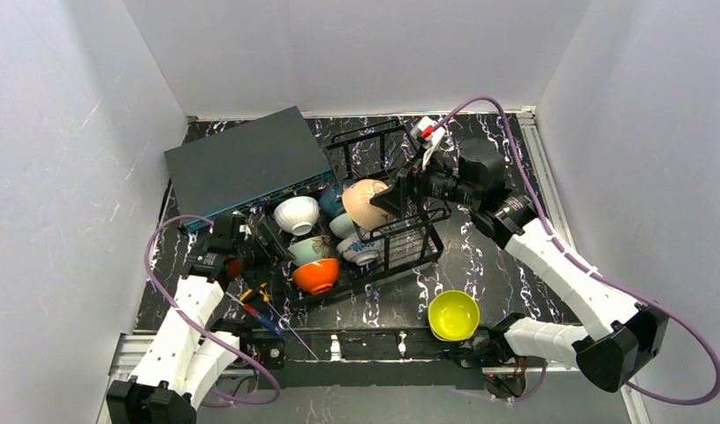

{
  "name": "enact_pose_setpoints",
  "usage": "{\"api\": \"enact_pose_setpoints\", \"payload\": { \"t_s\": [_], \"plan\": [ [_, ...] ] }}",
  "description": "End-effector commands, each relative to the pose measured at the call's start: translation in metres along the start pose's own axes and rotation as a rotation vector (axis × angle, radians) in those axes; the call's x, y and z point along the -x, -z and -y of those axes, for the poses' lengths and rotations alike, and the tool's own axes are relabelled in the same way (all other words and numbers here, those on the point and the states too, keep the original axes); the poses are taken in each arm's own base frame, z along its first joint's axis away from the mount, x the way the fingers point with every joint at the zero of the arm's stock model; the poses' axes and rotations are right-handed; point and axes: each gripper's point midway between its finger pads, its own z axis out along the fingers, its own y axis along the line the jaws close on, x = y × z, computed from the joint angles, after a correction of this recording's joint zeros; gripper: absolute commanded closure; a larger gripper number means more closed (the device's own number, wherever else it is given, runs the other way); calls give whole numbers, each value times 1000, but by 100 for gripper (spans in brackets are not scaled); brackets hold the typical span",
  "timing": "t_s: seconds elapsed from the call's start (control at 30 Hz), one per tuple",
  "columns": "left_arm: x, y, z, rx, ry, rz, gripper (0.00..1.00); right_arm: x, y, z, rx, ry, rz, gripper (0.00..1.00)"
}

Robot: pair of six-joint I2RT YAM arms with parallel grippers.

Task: Load the bowls into the dish rack
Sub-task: Adjust the dish rack at the center of the board.

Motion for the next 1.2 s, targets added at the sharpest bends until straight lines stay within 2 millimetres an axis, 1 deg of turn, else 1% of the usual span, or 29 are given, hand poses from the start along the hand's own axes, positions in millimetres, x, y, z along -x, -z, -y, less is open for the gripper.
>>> {"api": "enact_pose_setpoints", "payload": {
  "t_s": [0.0,0.07,0.1,0.23,0.3,0.4,0.43,0.57,0.67,0.77,0.93,1.07,1.17],
  "plan": [
    [2,-9,-20,68,38,22,35,33,6,-6,-7,48,92,1],
    [3,-15,-24,78,42,17,49,34,7,-7,-8,50,93,1],
    [3,-19,-26,89,42,11,54,36,8,-7,-11,53,96,1],
    [7,-33,-32,111,14,5,68,42,11,-6,-25,61,114,1],
    [10,-39,-34,113,-3,9,81,45,13,-7,-28,67,122,1],
    [15,-46,-31,102,-48,13,97,50,16,-9,-33,74,136,1],
    [17,-47,-29,91,-64,14,100,51,17,-9,-34,78,141,1],
    [23,-51,-16,39,-128,-2,100,56,20,-9,-44,87,155,1],
    [22,-54,-6,-5,-181,-41,100,57,21,-9,-45,89,161,1],
    [21,-58,-2,-14,-209,-72,100,58,20,-9,-44,89,164,1],
    [28,-66,11,-32,-249,-80,100,59,19,-9,-41,88,166,1],
    [32,-71,13,-16,-264,-101,100,59,18,-9,-46,87,166,1],
    [35,-68,9,12,-272,-86,100,60,20,-8,-56,86,170,1]
  ]
}}
